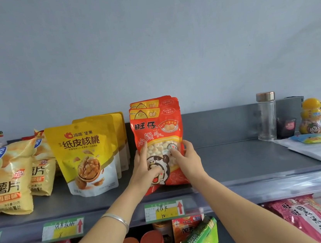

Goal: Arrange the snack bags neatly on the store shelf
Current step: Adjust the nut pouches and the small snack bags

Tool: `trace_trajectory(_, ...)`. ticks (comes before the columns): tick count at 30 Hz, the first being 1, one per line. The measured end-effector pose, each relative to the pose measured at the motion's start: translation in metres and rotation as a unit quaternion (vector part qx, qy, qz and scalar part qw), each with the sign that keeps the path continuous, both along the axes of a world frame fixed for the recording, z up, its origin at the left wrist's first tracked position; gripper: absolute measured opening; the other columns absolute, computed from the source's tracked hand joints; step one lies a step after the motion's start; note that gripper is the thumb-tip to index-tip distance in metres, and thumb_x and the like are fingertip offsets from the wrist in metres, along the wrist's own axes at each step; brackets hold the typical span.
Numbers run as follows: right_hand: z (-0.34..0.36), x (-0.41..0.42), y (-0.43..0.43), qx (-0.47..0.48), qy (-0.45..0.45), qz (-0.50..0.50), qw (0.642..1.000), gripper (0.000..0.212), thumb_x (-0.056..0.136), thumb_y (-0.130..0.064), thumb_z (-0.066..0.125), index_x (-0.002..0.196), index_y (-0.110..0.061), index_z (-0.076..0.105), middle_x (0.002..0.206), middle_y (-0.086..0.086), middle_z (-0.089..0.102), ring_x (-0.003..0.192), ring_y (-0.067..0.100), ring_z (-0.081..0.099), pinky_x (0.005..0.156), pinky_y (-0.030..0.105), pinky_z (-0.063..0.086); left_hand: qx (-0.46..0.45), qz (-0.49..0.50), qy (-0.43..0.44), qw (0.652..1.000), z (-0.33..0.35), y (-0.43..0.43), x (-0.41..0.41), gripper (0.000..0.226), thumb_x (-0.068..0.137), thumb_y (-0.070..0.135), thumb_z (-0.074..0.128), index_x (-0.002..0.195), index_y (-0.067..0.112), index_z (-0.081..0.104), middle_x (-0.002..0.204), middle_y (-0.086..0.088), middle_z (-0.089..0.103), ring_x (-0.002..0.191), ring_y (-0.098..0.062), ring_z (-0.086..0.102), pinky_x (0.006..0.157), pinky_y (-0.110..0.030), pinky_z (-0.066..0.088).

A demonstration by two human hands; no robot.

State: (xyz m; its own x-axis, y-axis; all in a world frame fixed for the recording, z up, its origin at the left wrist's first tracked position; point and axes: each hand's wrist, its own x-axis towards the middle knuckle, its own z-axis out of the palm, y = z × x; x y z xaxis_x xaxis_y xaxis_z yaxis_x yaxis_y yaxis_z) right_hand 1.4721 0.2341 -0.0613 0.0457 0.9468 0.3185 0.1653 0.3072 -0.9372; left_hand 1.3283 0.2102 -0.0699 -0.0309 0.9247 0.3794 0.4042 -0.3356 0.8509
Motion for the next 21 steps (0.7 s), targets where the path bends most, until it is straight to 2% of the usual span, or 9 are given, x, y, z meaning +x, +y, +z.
trace_trajectory(3,0.001,0.005,0.0,0.012,-0.024,-0.009,1.0,0.056,0.092,-0.039,0.057,0.141,-0.023,0.036,0.119,-0.004,0.053,0.112,0.02,0.058,0.095,0.047,0.05,0.024,0.049,0.023,0.998,-0.001,-0.002,0.0,0.081,0.081,0.037,0.058,0.146,0.044,0.009,0.156,0.009,0.002,0.144,-0.015,0.01,0.113,-0.041,0.02)
trace_trajectory(7,0.004,0.016,0.0,0.024,-0.075,-0.036,0.996,0.065,0.092,-0.043,0.055,0.147,-0.024,0.029,0.137,0.005,0.044,0.121,0.025,0.051,0.098,0.047,0.047,0.063,0.091,0.062,0.992,0.0,-0.006,0.003,0.072,0.09,0.026,0.058,0.147,0.034,0.015,0.154,0.006,0.006,0.143,-0.015,0.012,0.111,-0.036,0.019)
trace_trajectory(12,0.028,0.025,0.005,0.106,-0.163,-0.092,0.977,0.056,0.095,-0.038,0.052,0.146,-0.021,0.033,0.144,0.006,0.039,0.13,0.027,0.04,0.1,0.041,0.041,0.121,0.158,0.095,0.975,0.023,-0.007,0.007,0.067,0.091,0.028,0.058,0.147,0.027,0.021,0.155,-0.001,0.007,0.143,-0.017,0.01,0.111,-0.032,0.016)
trace_trajectory(17,0.076,0.021,0.023,0.172,-0.217,-0.104,0.955,0.049,0.097,-0.035,0.048,0.143,-0.021,0.038,0.142,0.006,0.041,0.131,0.029,0.036,0.101,0.039,0.037,0.186,0.172,0.082,0.964,0.079,0.014,0.012,0.067,0.092,0.025,0.057,0.147,0.025,0.02,0.152,-0.001,0.015,0.14,-0.017,0.019,0.102,-0.026,0.027)
trace_trajectory(21,0.115,0.016,0.047,0.191,-0.231,-0.113,0.947,0.044,0.099,-0.033,0.045,0.141,-0.02,0.042,0.142,0.007,0.04,0.131,0.029,0.036,0.1,0.04,0.038,0.184,0.178,0.012,0.967,0.116,0.044,0.008,0.069,0.091,0.025,0.059,0.147,0.026,0.019,0.152,-0.003,0.016,0.138,-0.021,0.026,0.101,-0.034,0.038)
